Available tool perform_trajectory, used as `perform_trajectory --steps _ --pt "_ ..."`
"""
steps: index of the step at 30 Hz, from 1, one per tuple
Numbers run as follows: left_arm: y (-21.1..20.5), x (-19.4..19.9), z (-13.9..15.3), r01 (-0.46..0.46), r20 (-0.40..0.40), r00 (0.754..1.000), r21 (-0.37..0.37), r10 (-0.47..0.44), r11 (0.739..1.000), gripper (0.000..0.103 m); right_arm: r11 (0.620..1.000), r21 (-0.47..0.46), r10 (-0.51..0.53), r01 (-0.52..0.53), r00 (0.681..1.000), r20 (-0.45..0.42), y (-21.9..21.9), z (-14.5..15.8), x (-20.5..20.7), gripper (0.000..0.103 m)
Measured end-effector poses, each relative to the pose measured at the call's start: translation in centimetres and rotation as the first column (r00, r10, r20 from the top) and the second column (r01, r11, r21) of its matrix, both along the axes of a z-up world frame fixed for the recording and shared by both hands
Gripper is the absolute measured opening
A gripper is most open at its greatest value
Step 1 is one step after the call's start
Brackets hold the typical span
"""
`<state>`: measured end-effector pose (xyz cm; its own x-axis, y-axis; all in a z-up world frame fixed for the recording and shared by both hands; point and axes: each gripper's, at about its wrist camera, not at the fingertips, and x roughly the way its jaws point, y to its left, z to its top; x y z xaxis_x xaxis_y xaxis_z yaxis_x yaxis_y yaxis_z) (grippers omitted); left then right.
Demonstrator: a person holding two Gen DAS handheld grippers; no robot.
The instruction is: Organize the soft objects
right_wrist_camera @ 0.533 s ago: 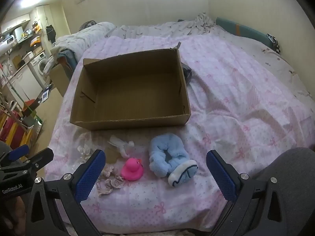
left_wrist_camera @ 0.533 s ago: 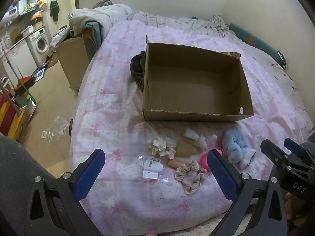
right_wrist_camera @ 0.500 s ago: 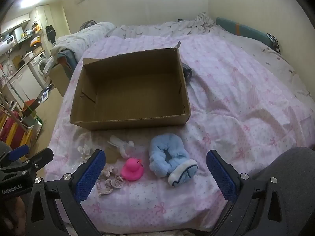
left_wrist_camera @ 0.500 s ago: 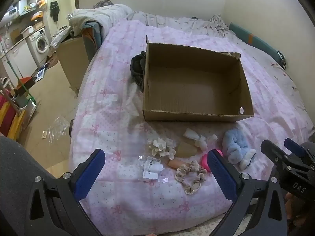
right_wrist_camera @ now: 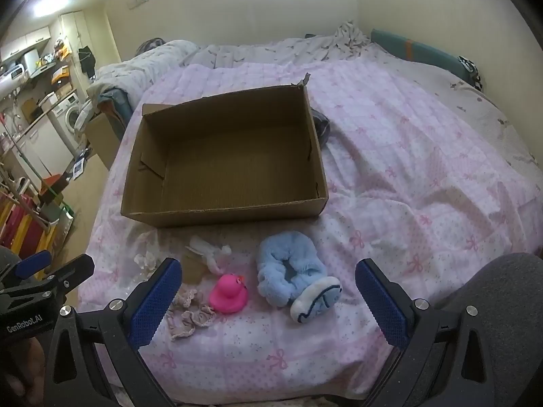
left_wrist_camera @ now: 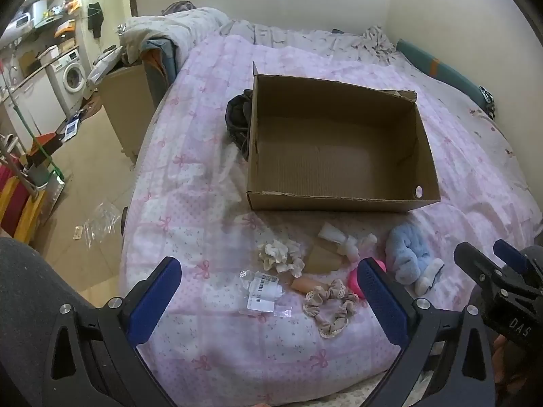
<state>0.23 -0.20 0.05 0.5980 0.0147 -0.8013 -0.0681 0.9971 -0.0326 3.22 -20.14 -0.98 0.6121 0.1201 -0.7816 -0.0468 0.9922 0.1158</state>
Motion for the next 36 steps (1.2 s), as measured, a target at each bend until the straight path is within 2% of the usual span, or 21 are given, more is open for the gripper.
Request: perform_trajectory --steps 36 --pt "-0.11 -0.06 0.02 0.001 -0.001 1.000 0.000 -0.001 1.000 0.103 1.000 0.000 -0.002 0.002 1.000 0.007 -0.08 -0.05 0.12 0.103"
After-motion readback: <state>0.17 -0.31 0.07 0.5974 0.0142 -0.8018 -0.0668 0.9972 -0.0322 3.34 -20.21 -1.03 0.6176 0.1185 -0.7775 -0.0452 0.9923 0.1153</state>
